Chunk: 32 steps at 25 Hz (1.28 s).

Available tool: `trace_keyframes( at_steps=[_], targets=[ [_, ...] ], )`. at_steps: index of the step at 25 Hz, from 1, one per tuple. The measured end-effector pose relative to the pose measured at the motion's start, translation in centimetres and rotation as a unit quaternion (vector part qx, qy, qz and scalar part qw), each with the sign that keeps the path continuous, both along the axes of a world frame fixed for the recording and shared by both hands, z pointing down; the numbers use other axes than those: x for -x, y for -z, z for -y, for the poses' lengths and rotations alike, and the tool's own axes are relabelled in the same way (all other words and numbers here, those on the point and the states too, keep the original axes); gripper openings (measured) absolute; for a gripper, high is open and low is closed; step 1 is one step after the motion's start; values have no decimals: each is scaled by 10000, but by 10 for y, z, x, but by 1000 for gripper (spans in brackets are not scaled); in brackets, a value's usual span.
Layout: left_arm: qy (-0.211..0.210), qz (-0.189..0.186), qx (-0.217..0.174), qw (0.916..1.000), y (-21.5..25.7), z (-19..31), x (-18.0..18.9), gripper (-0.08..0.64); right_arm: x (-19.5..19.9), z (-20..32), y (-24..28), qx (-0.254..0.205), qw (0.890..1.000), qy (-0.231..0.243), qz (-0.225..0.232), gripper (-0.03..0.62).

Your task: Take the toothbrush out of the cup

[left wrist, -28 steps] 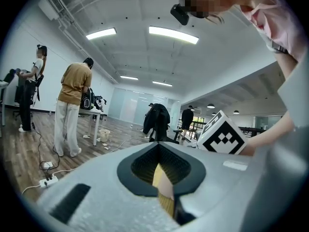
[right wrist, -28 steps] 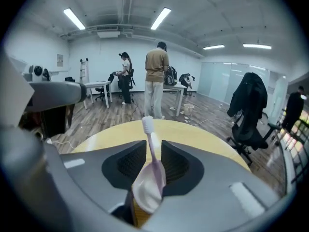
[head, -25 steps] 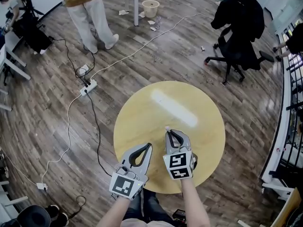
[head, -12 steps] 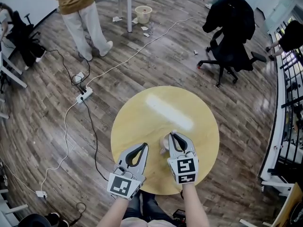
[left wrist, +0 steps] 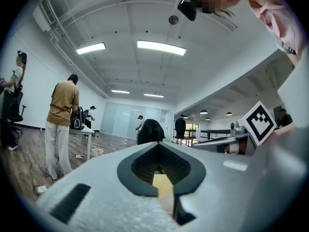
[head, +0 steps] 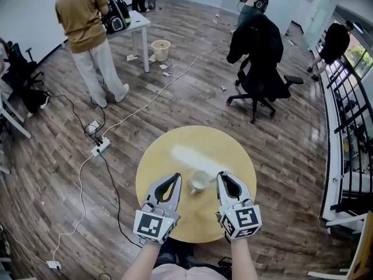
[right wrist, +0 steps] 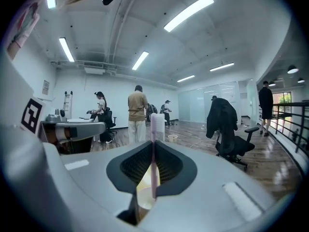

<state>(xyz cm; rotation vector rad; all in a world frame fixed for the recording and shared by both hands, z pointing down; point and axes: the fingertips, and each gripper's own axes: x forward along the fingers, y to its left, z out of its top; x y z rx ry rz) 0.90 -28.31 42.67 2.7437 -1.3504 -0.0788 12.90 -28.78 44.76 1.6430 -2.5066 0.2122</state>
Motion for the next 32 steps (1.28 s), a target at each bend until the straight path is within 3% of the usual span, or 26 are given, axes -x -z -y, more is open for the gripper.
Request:
trace_keyframes(
  at_steps=[4,9,15,32],
  targets=[
    [-83,8,-153,9998,20,-15,-1,-3,-9,-31,22,-213,9996,-158,94,23],
    [-80,149,42,9998,27,-34,-3,-3,-18,-67,42,-382,9989,-245,119,23],
    [-146,151,-251,9995,48,-58,-10,-3,-29,-88,55,-527,9970,-424,367,23],
    [-215,57,-444,9988,65,-71,-21,-3,-28,-97,63,-611,9966,-346,425,23]
  ],
)
